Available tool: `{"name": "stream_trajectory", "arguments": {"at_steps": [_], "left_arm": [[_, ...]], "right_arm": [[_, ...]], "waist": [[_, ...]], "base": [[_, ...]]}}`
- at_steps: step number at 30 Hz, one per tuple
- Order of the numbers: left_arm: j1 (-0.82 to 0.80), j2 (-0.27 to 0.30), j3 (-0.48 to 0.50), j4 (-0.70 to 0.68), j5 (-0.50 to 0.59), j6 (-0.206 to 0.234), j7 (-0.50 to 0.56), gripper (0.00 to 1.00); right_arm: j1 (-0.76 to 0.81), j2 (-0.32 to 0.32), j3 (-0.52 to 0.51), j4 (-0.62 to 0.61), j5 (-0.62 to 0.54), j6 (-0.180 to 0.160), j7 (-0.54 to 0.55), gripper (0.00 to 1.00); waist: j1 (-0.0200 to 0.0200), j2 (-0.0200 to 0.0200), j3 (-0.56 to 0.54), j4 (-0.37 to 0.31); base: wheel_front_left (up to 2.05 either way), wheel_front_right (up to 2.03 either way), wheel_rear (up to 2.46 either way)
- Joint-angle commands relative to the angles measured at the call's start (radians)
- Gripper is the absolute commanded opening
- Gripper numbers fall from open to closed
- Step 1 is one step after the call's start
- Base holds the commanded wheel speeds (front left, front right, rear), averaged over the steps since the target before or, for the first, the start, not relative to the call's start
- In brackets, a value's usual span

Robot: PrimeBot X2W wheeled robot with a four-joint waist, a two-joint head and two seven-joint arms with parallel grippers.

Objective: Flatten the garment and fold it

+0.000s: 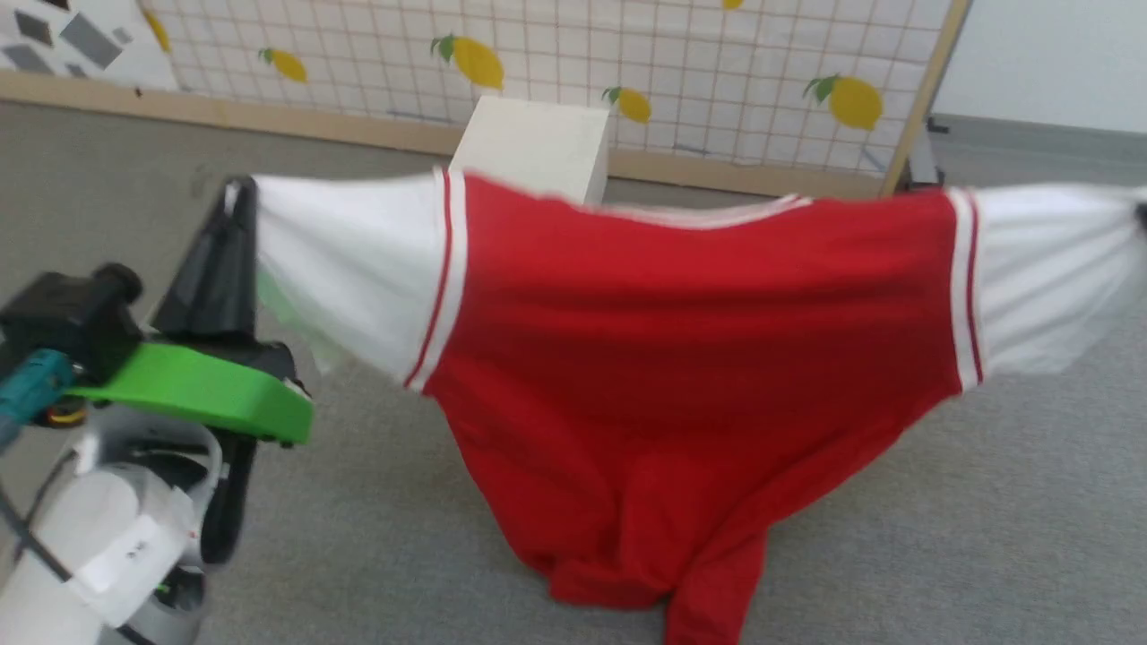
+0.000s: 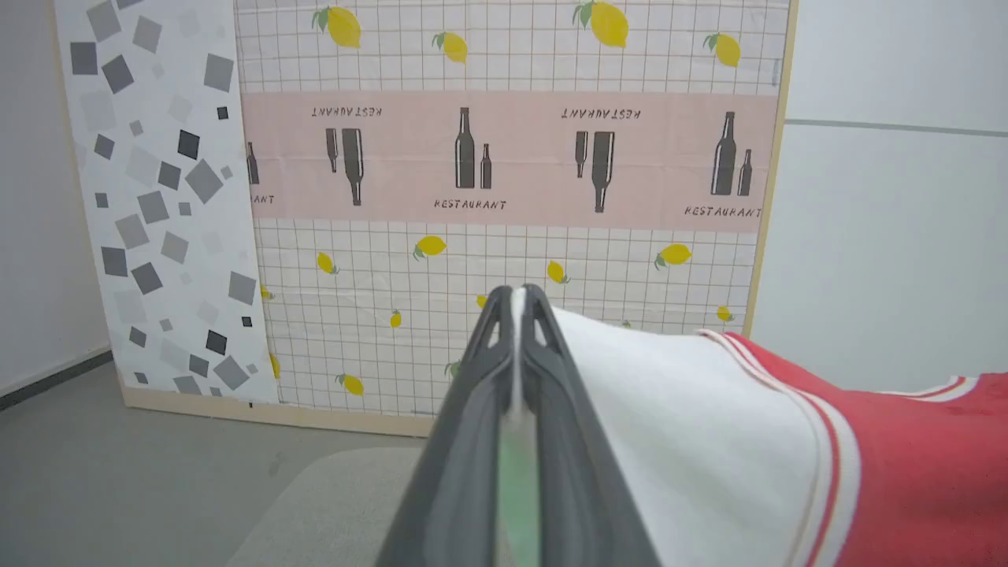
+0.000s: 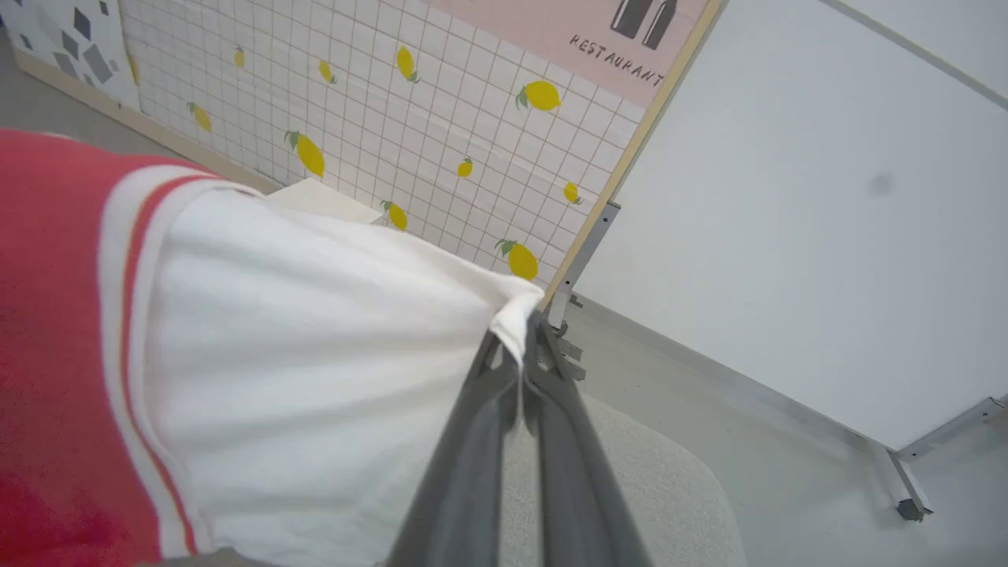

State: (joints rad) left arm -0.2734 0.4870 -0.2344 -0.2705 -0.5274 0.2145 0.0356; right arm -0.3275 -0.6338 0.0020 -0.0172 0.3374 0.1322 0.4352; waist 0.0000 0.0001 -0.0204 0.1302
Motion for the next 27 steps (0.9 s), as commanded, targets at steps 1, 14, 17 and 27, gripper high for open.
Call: {"name": "stream_trajectory", "arguments": {"at_steps": [1,14,17,27], "left_arm": [[-0.027,0.016,0.016,-0.012,0.008,0.006,-0.014,0.0],[-0.322,0.073,0.075,-0.022,0.015,-0.01,0.034,0.0],[-0.44,0.074,0.066,0.045,0.003,-0.04,0.052,0.0],[-0.87,0.027,0.034,0.395,-0.006,-0.117,0.053,0.0]], "right_arm": [[-0.027,0.007,-0.015,-0.02,0.012,-0.002,0.005,0.0],[-0.3,-0.048,-0.043,-0.088,0.027,-0.002,0.036,0.0],[-0.434,-0.05,-0.022,-0.02,0.051,-0.002,0.026,0.0],[-0.893,-0.037,0.081,0.281,-0.014,-0.002,-0.106,0.0]], "waist": [[0.0,-0.0001,-0.026,-0.03],[0.0,-0.0001,0.126,-0.073],[0.0,-0.0001,0.201,-0.087],[0.0,-0.0001,0.44,-0.117]], "base": [[0.0,0.0,0.0],[0.0,0.0,0.0],[0.0,0.0,0.0],[0.0,0.0,0.0]]}}
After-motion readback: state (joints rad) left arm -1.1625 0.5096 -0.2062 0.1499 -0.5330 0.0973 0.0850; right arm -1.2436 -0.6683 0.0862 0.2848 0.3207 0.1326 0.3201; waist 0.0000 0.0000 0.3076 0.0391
